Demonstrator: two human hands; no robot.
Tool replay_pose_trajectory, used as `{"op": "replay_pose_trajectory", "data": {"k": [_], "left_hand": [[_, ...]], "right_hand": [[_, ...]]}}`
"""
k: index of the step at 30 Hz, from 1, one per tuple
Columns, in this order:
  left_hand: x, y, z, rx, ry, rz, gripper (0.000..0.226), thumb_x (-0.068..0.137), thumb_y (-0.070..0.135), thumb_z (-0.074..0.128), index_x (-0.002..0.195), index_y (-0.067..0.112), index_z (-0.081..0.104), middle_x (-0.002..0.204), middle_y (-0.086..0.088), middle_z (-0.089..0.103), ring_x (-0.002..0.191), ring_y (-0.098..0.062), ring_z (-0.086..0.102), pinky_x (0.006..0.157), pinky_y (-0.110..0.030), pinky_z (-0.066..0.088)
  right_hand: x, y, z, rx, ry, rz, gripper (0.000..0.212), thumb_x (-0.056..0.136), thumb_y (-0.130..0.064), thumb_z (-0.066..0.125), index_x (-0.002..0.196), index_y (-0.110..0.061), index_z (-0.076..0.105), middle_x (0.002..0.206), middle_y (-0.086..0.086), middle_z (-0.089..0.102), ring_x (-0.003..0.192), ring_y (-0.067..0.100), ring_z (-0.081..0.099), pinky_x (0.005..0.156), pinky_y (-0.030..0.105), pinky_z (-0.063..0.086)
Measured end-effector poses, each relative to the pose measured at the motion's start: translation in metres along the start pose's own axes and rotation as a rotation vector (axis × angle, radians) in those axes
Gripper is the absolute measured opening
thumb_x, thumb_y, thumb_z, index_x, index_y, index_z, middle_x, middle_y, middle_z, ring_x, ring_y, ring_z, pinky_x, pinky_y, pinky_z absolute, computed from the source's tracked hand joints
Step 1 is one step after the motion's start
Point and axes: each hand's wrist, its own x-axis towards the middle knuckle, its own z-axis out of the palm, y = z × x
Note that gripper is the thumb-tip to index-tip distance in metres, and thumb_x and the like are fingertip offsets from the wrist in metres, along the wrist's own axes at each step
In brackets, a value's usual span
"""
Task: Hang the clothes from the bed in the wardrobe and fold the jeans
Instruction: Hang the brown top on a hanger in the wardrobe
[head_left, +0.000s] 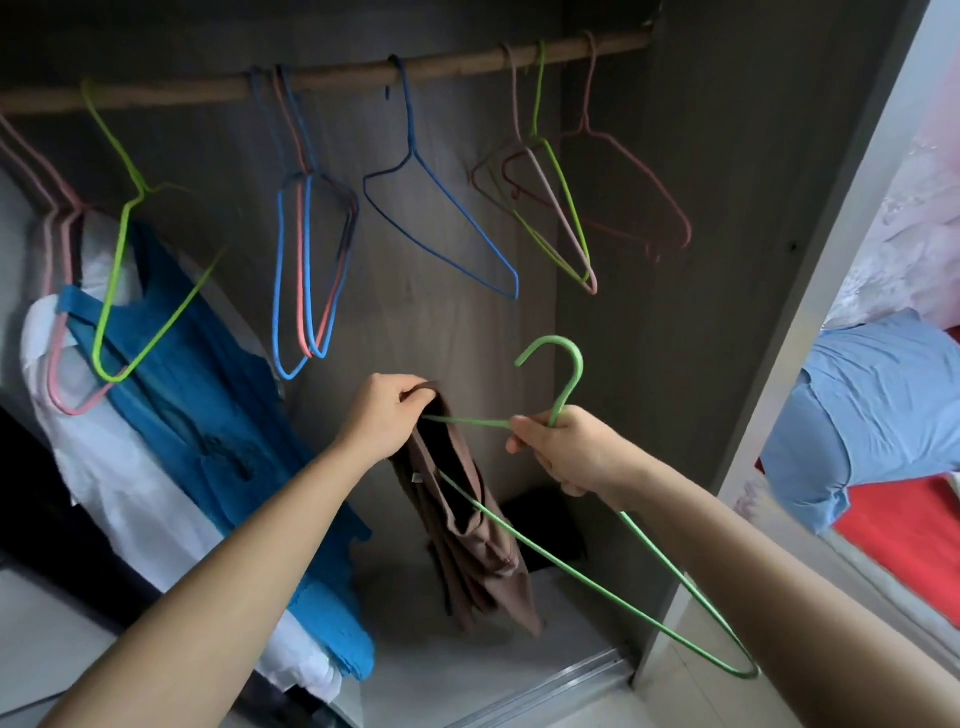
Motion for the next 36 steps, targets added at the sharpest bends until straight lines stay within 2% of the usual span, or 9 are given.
{"op": "replay_pose_trajectory", "data": {"k": [4,7,11,16,20,22,29,33,36], "left_hand": [[-0.007,0.019,0.013,-0.251,-0.167,-0.020,0.025,0.091,0.017,0.061,0.082,0.032,0.078,0.083,0.004,0.076,0.076,-0.005,0.064,0.074,-0.029,0.050],[-0.014,0.032,0.016,-0.355,-0.231,-0.003,0.033,0.095,0.018,0.058,0.087,0.044,0.076,0.096,0.012,0.076,0.089,-0.004,0.068,0.075,-0.025,0.054],[-0.010,0.051,0.006,-0.431,-0.177,0.001,0.025,0.095,0.011,0.058,0.097,0.029,0.077,0.100,0.009,0.076,0.103,-0.007,0.068,0.101,-0.032,0.049],[-0.021,0.055,0.001,-0.369,-0.488,0.082,0.035,0.091,0.023,0.069,0.126,0.019,0.066,0.099,0.006,0.074,0.098,-0.007,0.068,0.087,-0.021,0.052],[-0.004,0.045,-0.014,0.104,0.107,0.281,0.049,0.098,0.044,0.052,0.139,0.018,0.051,0.135,-0.005,0.050,0.131,-0.020,0.044,0.111,-0.043,0.037],[0.008,0.038,-0.024,0.426,0.109,0.435,0.059,0.099,0.054,0.038,0.144,0.018,0.046,0.144,-0.008,0.044,0.140,-0.026,0.032,0.115,-0.049,0.026],[0.016,0.033,-0.022,0.520,-0.085,0.513,0.020,0.100,0.039,0.050,0.111,0.036,0.066,0.092,0.015,0.059,0.102,-0.014,0.053,0.089,-0.036,0.022],[0.008,0.042,-0.002,0.394,-0.271,0.524,0.027,0.099,0.048,0.045,0.108,0.034,0.067,0.078,0.019,0.048,0.097,-0.012,0.052,0.084,-0.036,0.026],[0.005,0.050,0.007,0.407,-0.165,0.526,0.042,0.100,0.052,0.038,0.087,0.023,0.065,0.071,0.012,0.047,0.091,-0.017,0.057,0.083,-0.038,0.031]], "right_hand": [[0.015,0.002,0.016,0.022,-0.036,0.088,0.032,0.103,-0.026,0.047,0.076,-0.014,0.060,0.060,0.002,0.023,0.048,0.014,0.018,0.047,0.026,0.014],[0.025,-0.004,0.012,0.415,-0.031,0.026,0.032,0.098,-0.022,0.053,0.068,-0.019,0.064,0.058,-0.003,0.025,0.046,0.010,0.019,0.040,0.018,0.015],[0.030,0.006,0.015,0.483,0.024,0.013,0.029,0.103,-0.020,0.049,0.079,-0.016,0.064,0.054,-0.005,0.027,0.041,0.008,0.021,0.037,0.016,0.017],[0.033,0.012,0.004,0.488,0.103,-0.039,0.031,0.102,-0.020,0.047,0.072,-0.021,0.053,0.055,-0.007,0.027,0.045,0.008,0.022,0.044,0.020,0.015],[0.028,0.017,-0.008,0.521,0.052,-0.113,0.042,0.102,-0.019,0.043,0.062,-0.027,0.037,0.061,-0.004,0.017,0.049,0.010,0.011,0.038,0.018,0.014],[0.025,0.015,-0.014,0.492,0.012,-0.129,0.042,0.101,-0.017,0.041,0.061,-0.027,0.033,0.061,-0.003,0.016,0.051,0.011,0.009,0.039,0.018,0.013],[0.015,0.010,-0.027,0.447,-0.006,-0.126,0.035,0.083,-0.031,0.053,0.068,-0.022,0.023,0.057,-0.004,0.018,0.049,0.013,0.012,0.041,0.019,0.015],[0.012,0.010,-0.021,0.488,-0.072,-0.076,0.026,0.076,-0.033,0.049,0.061,-0.024,0.030,0.061,0.000,0.016,0.051,0.014,0.009,0.042,0.023,0.012],[0.010,0.008,-0.015,0.546,-0.169,-0.086,0.024,0.081,-0.030,0.048,0.062,-0.019,0.039,0.062,0.003,0.025,0.051,0.015,0.020,0.046,0.025,0.021]]}}
